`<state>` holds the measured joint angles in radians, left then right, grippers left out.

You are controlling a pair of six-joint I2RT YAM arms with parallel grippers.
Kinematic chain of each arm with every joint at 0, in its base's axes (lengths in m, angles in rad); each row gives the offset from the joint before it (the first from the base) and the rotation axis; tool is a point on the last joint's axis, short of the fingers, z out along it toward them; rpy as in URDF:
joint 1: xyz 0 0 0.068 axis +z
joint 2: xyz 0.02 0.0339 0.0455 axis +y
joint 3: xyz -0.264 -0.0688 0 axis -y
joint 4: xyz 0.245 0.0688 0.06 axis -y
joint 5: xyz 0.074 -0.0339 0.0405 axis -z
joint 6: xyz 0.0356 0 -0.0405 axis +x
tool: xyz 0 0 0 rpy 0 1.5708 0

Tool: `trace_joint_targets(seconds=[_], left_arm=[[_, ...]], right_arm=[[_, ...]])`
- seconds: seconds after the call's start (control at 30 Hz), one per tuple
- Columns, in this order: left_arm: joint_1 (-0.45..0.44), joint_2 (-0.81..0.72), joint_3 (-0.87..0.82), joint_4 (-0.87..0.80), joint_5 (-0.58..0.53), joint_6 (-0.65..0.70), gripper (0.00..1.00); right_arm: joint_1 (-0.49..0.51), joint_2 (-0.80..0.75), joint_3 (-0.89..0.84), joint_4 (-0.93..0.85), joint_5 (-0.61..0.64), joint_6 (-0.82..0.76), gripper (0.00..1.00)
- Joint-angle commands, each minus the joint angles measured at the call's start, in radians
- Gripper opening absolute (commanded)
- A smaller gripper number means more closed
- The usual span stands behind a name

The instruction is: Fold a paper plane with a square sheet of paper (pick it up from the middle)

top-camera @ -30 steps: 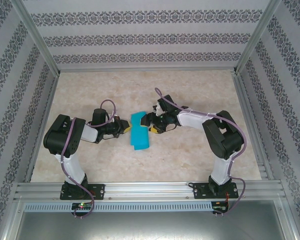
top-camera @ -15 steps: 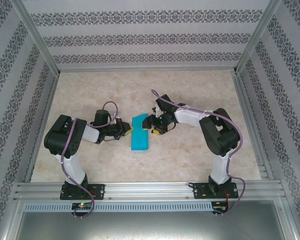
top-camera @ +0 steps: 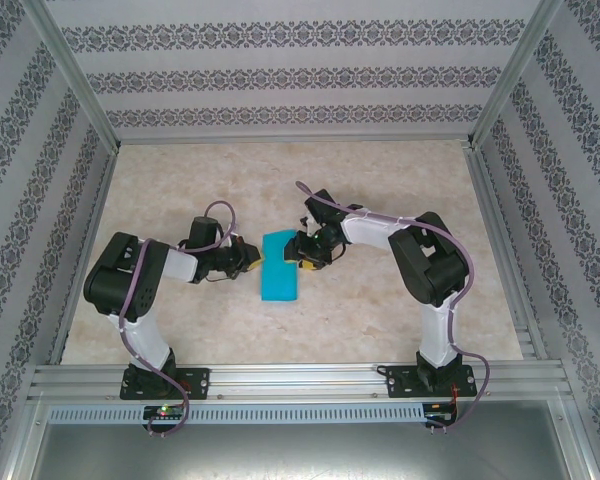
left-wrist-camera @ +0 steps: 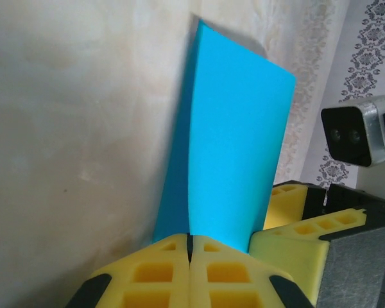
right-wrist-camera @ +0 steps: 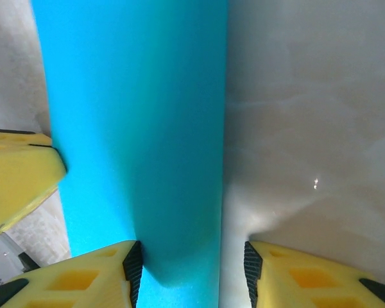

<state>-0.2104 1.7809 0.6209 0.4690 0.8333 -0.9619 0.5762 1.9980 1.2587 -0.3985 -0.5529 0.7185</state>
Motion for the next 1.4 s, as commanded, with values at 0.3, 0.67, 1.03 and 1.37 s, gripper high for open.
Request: trace_joint_targets(seconds=[0.3, 0.67, 1.03, 1.37], left_arm=[[0.0, -0.21, 0.167, -0.506, -0.233, 0.168, 0.51], [0.031, -0.278, 0.3, -0.842, -0.556, 0.281, 0.83], [0.11, -0.265, 0.339, -0.914, -0.591, 0.399, 1.0], [0.111, -0.24, 0.321, -0.847, -0.478, 0.398, 1.0]], right_arm=[[0.03, 0.063, -0.007, -0.113, 0.21, -0.009, 0.44], [0.033, 0.114, 0.022, -0.227, 0.31, -0.057, 0.43], [0.026, 0.137, -0.01, -0.221, 0.362, -0.005, 0.42], [0.014, 0.153, -0.022, -0.214, 0.386, 0.039, 0.42]])
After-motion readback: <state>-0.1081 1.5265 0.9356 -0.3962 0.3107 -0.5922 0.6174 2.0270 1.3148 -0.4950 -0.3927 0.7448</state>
